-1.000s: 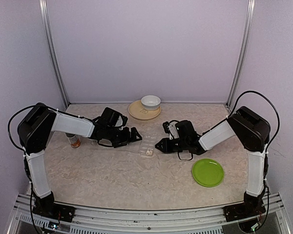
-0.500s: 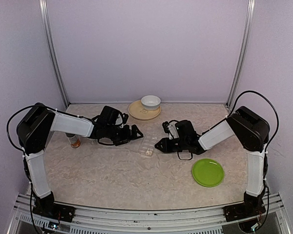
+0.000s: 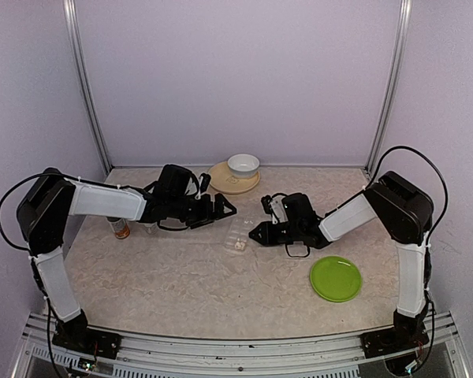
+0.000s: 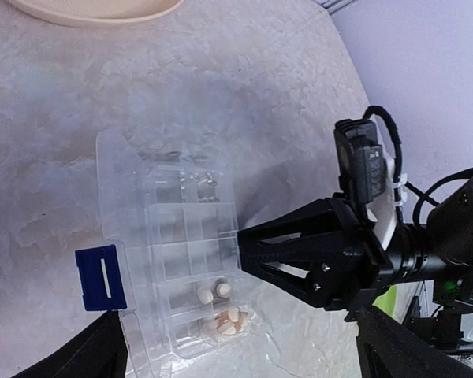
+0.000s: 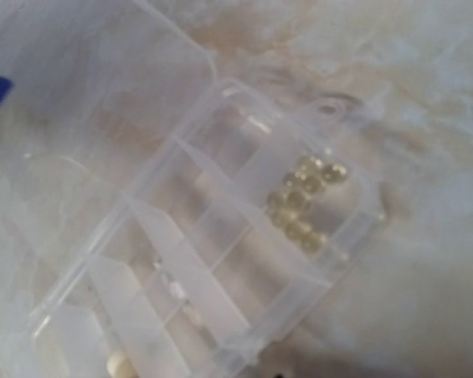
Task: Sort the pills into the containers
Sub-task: Close the lid of the pill container.
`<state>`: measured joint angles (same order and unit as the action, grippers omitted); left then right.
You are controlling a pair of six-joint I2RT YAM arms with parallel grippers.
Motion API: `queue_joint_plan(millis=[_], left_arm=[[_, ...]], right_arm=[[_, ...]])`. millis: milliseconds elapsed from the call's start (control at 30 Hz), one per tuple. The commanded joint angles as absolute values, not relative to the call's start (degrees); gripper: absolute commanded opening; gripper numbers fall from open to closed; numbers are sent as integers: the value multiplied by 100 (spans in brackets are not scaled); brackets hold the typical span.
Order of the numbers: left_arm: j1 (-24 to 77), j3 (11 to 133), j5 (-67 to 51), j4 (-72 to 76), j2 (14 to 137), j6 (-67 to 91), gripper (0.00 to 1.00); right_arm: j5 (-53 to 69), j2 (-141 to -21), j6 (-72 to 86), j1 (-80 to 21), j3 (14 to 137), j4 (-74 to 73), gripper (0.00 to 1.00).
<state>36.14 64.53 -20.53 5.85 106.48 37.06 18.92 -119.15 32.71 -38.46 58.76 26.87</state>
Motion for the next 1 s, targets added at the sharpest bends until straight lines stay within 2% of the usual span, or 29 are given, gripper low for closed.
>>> queue_joint_plan(millis=[0, 967], left_arm=[[3739, 6396, -2257, 837, 10428, 3689, 99], [4312, 6829, -2325, 1020, 11381, 3766, 99]], right_arm=[[1891, -12137, 3322, -3867, 5959, 2504, 22], [2043, -12137, 3327, -3958, 5928, 2643, 22]])
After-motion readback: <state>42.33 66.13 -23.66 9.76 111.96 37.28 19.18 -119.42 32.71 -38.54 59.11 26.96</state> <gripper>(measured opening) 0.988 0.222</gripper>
